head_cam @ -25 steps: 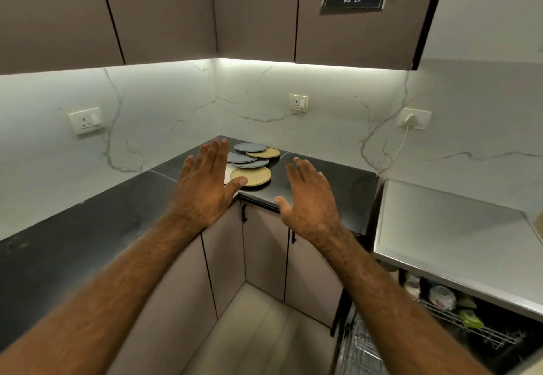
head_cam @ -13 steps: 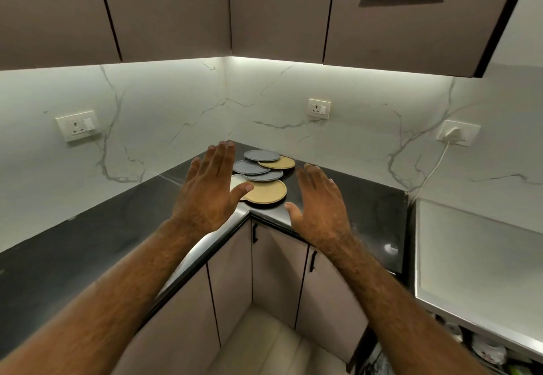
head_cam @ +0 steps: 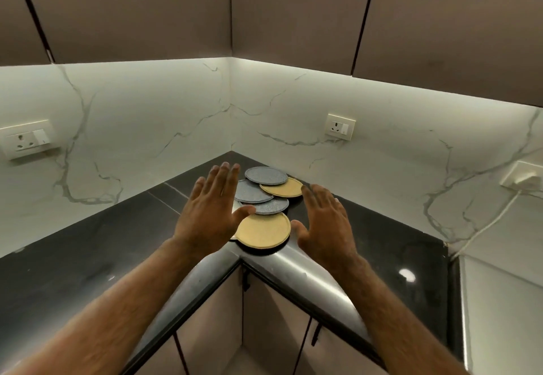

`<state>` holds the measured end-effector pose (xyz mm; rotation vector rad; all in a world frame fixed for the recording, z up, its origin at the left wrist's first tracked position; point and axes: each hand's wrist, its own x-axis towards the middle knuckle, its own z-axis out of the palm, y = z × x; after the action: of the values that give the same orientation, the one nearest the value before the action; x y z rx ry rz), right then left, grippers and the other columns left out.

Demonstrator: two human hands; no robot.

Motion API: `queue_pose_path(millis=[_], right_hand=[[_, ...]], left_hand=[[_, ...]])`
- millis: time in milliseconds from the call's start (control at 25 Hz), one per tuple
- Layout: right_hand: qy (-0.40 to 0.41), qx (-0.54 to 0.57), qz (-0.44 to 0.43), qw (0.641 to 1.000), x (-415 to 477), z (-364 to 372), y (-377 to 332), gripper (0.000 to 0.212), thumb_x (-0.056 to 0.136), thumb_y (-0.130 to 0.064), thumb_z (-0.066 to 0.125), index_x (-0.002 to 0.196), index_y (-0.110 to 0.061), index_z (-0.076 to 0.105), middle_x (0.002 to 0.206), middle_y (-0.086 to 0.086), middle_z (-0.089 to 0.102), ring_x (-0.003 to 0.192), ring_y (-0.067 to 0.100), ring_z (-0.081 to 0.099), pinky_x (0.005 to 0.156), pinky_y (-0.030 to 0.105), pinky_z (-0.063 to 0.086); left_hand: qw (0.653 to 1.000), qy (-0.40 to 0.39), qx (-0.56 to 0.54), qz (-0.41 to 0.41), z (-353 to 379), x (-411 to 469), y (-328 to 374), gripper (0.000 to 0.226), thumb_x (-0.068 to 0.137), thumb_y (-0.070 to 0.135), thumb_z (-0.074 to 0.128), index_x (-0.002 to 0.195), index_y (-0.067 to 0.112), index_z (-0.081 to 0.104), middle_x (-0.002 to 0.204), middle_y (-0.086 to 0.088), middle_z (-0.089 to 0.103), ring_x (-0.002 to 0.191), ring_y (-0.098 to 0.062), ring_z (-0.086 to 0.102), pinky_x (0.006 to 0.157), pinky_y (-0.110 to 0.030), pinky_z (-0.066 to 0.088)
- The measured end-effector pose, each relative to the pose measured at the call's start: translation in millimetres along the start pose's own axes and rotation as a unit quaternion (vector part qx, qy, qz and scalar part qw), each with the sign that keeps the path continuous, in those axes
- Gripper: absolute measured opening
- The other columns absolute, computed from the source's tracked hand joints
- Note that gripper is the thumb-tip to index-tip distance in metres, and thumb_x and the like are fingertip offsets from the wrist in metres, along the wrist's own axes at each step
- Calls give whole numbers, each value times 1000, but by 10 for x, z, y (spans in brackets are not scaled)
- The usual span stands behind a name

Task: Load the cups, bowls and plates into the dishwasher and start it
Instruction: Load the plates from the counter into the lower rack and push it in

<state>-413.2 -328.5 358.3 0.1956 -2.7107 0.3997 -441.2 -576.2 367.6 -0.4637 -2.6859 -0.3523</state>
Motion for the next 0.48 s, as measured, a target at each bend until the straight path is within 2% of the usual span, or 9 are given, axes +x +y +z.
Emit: queue_pose_path(millis=[160, 360, 480], right_hand=[[2, -6, -2, 1000, 353, 241, 249, 84, 89, -45, 67, 157, -16, 28, 163, 10, 28, 151, 27, 25, 120, 51, 29], [-24, -15, 0, 1000, 813, 665, 552, 84, 88, -45, 68, 157, -16, 28, 162, 9, 29, 151, 26, 25, 121, 49, 28], [-44, -16, -4, 999, 1171, 1026, 693, 84, 90, -45, 67, 157, -18, 25, 162, 7, 28, 151, 24, 23, 122, 48, 27]], left_hand=[[1000, -15, 15, 1, 359, 380, -76, 93, 95, 74, 29, 161, 22, -12, 168, -4, -13, 155, -22, -14, 128, -45, 1], [999, -35, 28, 17, 894, 981, -195, 94, 95, 73, 31, 161, 21, -11, 168, -5, -11, 155, -22, -12, 126, -42, -1], [998, -59, 25, 20, 1354, 1395, -373, 90, 95, 74, 23, 161, 23, -11, 169, -5, -11, 155, -22, -14, 125, -40, -5]])
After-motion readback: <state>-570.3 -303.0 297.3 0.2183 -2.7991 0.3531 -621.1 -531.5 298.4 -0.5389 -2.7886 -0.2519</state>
